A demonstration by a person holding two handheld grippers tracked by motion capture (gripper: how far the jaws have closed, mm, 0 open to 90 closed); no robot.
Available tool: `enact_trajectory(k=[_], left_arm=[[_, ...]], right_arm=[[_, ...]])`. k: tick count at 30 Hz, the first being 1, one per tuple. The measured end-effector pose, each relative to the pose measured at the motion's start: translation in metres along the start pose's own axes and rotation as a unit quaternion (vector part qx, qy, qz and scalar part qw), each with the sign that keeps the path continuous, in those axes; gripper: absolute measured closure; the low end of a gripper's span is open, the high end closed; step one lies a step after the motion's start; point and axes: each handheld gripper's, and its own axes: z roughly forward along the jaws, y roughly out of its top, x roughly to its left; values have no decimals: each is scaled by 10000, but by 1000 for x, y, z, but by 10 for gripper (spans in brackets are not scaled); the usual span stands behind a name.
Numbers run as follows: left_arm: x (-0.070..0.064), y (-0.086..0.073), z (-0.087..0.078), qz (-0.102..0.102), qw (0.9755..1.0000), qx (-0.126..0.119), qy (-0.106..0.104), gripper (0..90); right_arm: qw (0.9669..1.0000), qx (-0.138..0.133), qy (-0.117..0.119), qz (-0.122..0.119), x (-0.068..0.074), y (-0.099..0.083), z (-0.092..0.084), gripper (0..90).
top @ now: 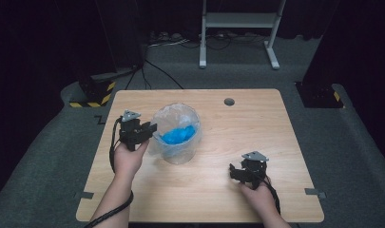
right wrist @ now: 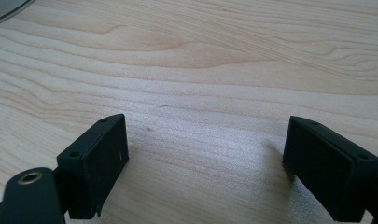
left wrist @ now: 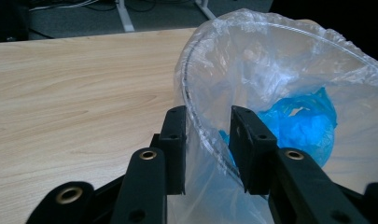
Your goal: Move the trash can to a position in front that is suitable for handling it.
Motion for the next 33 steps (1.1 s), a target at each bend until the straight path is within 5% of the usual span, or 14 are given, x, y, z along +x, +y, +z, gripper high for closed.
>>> enact_trajectory(k=[11, 23, 26, 28, 33], left_arm=[[-21, -8, -5, 308, 9993, -51, -205, 695], [-55, -32, -16, 311, 9970, -277, -656, 667], [-59, -32, -18, 386, 9957, -268, -802, 619], [-57, -33, -21, 381, 9956, -297, -801, 608], [-46, -32, -36, 227, 9954, -491, -785, 552]], right_arm=[[10000, 3, 21, -35, 0, 0, 0, 140], [10000, -3, 63, -67, 0, 0, 0, 144], [9989, 93, 279, -355, 1, 0, -5, 147], [9989, 74, 335, -329, 1, 1, -7, 150], [9949, -717, 685, -207, 4, 18, -41, 167]])
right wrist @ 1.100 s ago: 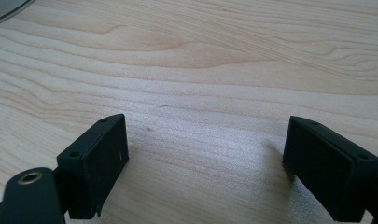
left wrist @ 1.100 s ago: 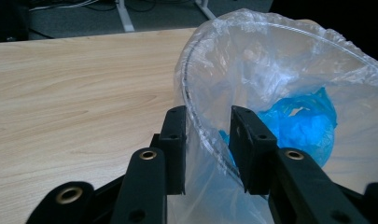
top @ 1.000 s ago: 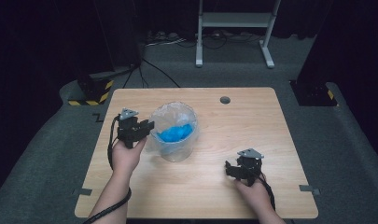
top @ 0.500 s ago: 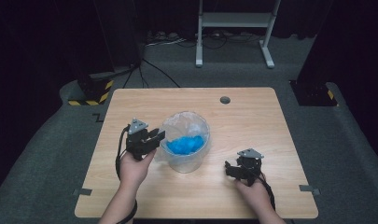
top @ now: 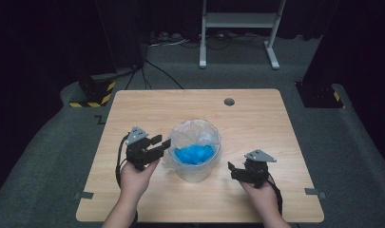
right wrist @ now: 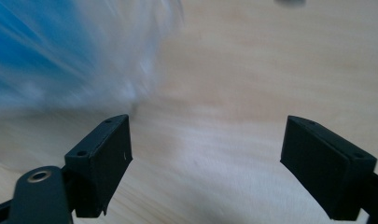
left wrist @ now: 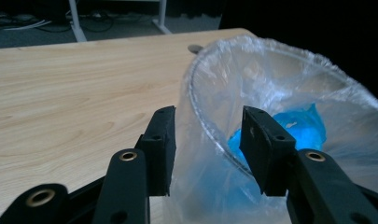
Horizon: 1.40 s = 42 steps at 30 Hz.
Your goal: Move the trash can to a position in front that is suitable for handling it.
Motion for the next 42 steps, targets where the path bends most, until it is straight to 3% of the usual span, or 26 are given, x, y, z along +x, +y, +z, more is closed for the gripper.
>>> enact_trajectory(k=[1, 2, 4, 6, 10, 11, 13, 14, 20, 23, 25, 27, 29, 33, 37, 39, 42], left_arm=[[0, 0, -2, 14, 10000, -13, -11, 552], [-2, 1, -4, 80, 10000, -1, 33, 595], [-4, 1, -4, 66, 10000, -6, 14, 600], [-8, 1, -2, 62, 10000, 48, -3, 602], [-11, -2, 1, 114, 9998, 137, 30, 610], [-11, -2, 2, 112, 9998, 137, 51, 617], [-9, -3, 2, 68, 9999, 134, 58, 636], [-9, -4, 2, 64, 9999, 140, 67, 652], [-8, -8, 4, -130, 9998, 59, -150, 707], [-11, -11, 9, -114, 9996, -19, -252, 709], [-13, -11, 13, -72, 9993, -45, -352, 710], [-18, -12, 19, -121, 9982, -49, -581, 711], [-25, -12, 23, 3, 9979, -49, -639, 709], [-34, -10, 26, 87, 9987, -31, -493, 659], [-39, -10, 23, 244, 9991, -86, -338, 702], [-41, -10, 17, 208, 9992, -302, -130, 641], [-40, -7, 10, 230, 9988, -435, -64, 559]], right_arm=[[9997, -232, 61, -33, 3, 8, -10, 175], [9975, -650, 180, -199, 10, 22, -26, 258], [9946, -939, 205, -403, 17, 36, -38, 332], [9916, -1192, 281, -425, 22, 52, -45, 368], [9902, -1304, 475, -185, 27, 76, -39, 447], [9900, -1307, 529, -99, 30, 84, -32, 504], [9913, -1175, 593, 49, 33, 93, -17, 583], [9936, -975, 553, 132, 36, 99, -3, 635], [9959, -710, 558, 40, 40, 99, 9, 744], [9960, -689, 380, -417, 46, 96, 1, 788], [9958, -684, 243, -557, 46, 92, -6, 781], [9960, -717, 175, -506, 42, 84, -20, 779], [9959, -761, 92, -475, 39, 77, -28, 776], [9957, -889, 77, -237, 34, 67, -40, 772], [9941, -1079, 119, -49, 32, 58, -46, 722], [9932, -1162, 102, -59, 31, 57, -48, 684], [9905, -1377, 62, -1, 30, 56, -55, 655]])
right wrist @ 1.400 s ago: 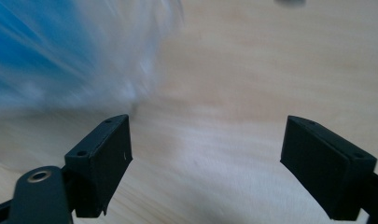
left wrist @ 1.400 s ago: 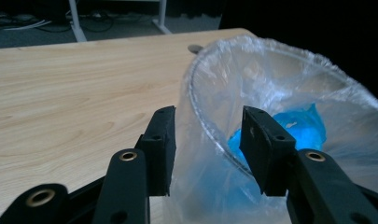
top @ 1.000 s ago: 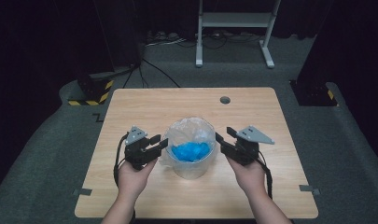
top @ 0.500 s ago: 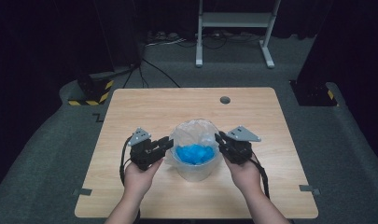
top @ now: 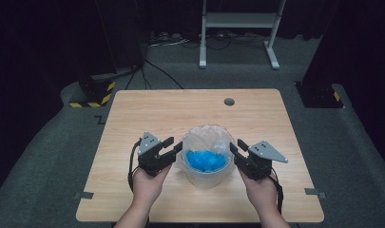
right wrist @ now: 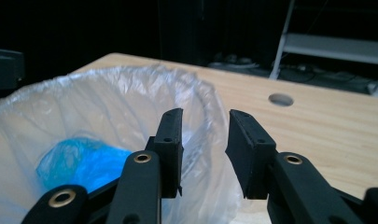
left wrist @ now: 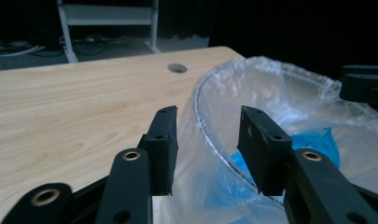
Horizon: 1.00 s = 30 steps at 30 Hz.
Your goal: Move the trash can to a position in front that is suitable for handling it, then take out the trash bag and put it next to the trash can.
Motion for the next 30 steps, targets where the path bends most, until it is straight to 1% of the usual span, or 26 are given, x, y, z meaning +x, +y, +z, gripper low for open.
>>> enact_trajectory(k=[2, 3, 4, 6, 8, 9, 11, 12, 13, 15, 17, 19, 21, 22, 23, 24, 25, 26, 28, 30], left_arm=[[0, 1, -2, 32, 10000, 15, 67, 534], [2, 0, -1, -69, 9999, 99, 14, 526], [2, 0, -1, -69, 9999, 99, 14, 528], [2, -2, 1, -87, 9996, 248, -44, 532], [1, -3, 3, -100, 9994, 318, -98, 546], [1, -4, 6, -133, 9991, 353, -204, 562], [1, -5, 7, -130, 9989, 379, -227, 580], [1, -5, 9, -101, 9987, 434, -260, 580], [1, -6, 10, -116, 9985, 453, -298, 588], [2, -6, 12, -157, 9982, 463, -346, 603], [2, -6, 14, -215, 9980, 450, -386, 630], [2, -6, 15, -232, 9978, 446, -427, 664], [-1, -6, 16, -209, 9982, 414, -391, 701], [-2, -6, 15, -130, 9986, 363, -353, 728], [-2, -5, 15, -118, 9988, 338, -347, 753], [-2, -5, 15, -118, 9988, 338, -347, 780], [-2, -3, 14, -144, 9988, 308, -339, 780], [-1, -3, 14, -162, 9989, 262, -349, 821], [-1, -4, 15, -165, 9990, 226, -352, 826], [-1, -5, 13, -191, 9990, 188, -347, 833]], right_arm=[[9999, -72, 12, 75, -1, 2, -3, 655], [9999, -92, -3, 75, -1, 2, -4, 656], [9999, -92, -3, 75, -1, 2, -4, 656], [9999, -111, -51, -86, 1, 1, -3, 651], [9999, -82, -8, -131, 3, 0, -3, 650], [9998, -49, -12, -171, 4, 0, -4, 682], [9998, -48, -5, -166, 4, 1, -4, 694], [9999, -56, -23, -152, 4, 1, -5, 707], [9999, -69, -57, -119, 4, 2, -6, 729], [9999, -32, -69, -100, 3, 2, -5, 757], [10000, 32, -60, -70, 2, 1, -5, 759], [10000, 68, -24, 30, 1, -1, -5, 756], [9999, 92, -2, 100, 1, -3, -4, 743], [9998, 111, 34, 171, 0, -3, -3, 738], [9998, 90, 29, 192, 0, -3, -3, 738], [9998, 70, 25, 203, 0, -3, -3, 738], [9998, 70, 25, 203, 0, -3, -3, 738], [9998, 61, -4, 211, -1, -3, -3, 739], [9997, 88, 3, 233, -2, -4, -2, 739], [9994, 122, 1, 314, -3, -5, -1, 737]])
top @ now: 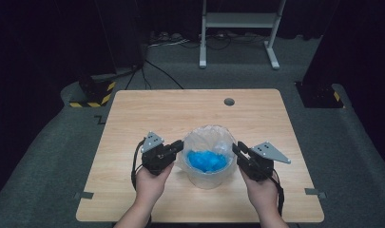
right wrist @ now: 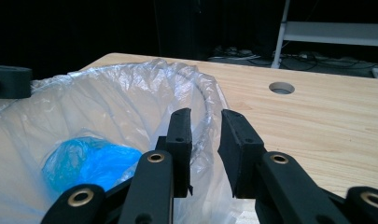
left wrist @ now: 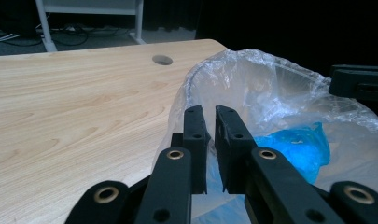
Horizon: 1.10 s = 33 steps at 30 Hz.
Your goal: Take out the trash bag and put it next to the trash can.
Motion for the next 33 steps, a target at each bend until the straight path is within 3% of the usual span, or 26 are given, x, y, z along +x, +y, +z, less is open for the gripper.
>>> enact_trajectory(k=[4, 5, 13, 19, 28, 33], left_arm=[[-2, -2, -3, 4, 10000, -60, 28, 851], [-3, -2, -5, 23, 9999, -86, 47, 898], [-7, -1, -4, 144, 9998, -112, 40, 899], [-7, -2, -6, 246, 9993, -284, 18, 899], [-8, 1, -16, 187, 9976, -662, -76, 899], [-16, 10, -25, 242, 9959, -853, -187, 899]], right_arm=[[10000, -13, -5, -12, 1, -1, 0, 739], [10000, -6, 18, -18, 3, -2, 0, 766], [9997, -142, -125, -157, 5, 0, -2, 899], [9991, -244, -174, -313, 10, 0, -2, 900], [9958, -745, -292, -436, 15, 1, -11, 900], [9940, -956, -299, -437, 17, 6, -17, 900]])
